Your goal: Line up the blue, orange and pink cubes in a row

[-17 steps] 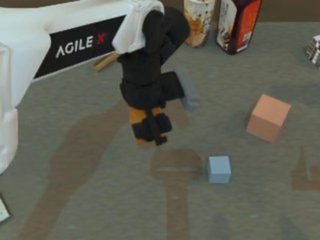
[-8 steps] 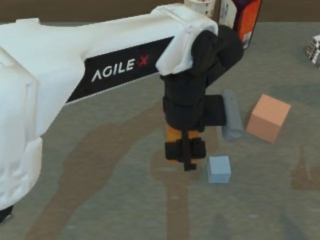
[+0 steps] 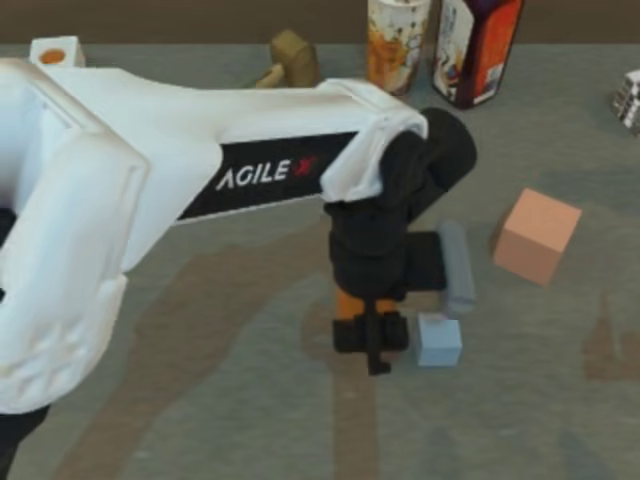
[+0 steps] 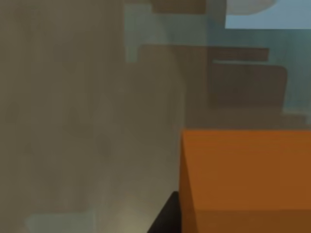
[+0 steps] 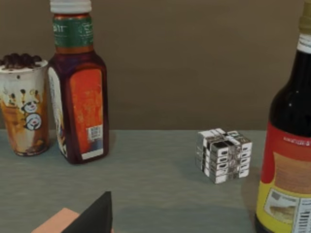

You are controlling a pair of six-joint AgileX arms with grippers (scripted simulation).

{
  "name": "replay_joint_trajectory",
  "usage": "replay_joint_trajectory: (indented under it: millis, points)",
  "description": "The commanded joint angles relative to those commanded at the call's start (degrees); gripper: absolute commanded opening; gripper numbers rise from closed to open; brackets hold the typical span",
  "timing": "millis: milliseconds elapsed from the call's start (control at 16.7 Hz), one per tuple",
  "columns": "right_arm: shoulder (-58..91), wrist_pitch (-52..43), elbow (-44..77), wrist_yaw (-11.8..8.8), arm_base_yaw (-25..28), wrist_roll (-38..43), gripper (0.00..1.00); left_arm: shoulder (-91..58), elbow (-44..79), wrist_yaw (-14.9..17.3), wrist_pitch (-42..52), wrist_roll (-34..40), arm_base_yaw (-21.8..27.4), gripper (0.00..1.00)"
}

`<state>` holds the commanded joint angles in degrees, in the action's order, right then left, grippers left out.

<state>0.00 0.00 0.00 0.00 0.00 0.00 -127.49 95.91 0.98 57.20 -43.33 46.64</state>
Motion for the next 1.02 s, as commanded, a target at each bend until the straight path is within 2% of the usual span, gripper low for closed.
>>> replay_joint_trajectory:
  millis: [360, 1020]
  points:
    - [0.0, 0.0, 0.0, 0.0, 0.0, 0.0, 1.0, -0.79, -1.54, -0.02, -2.0, -0.07, 0.1, 0.0]
    - [0.0, 0.0, 0.0, 0.0, 0.0, 0.0, 1.0, -0.79, -1.54, -0.02, -2.0, -0.07, 0.1, 0.83]
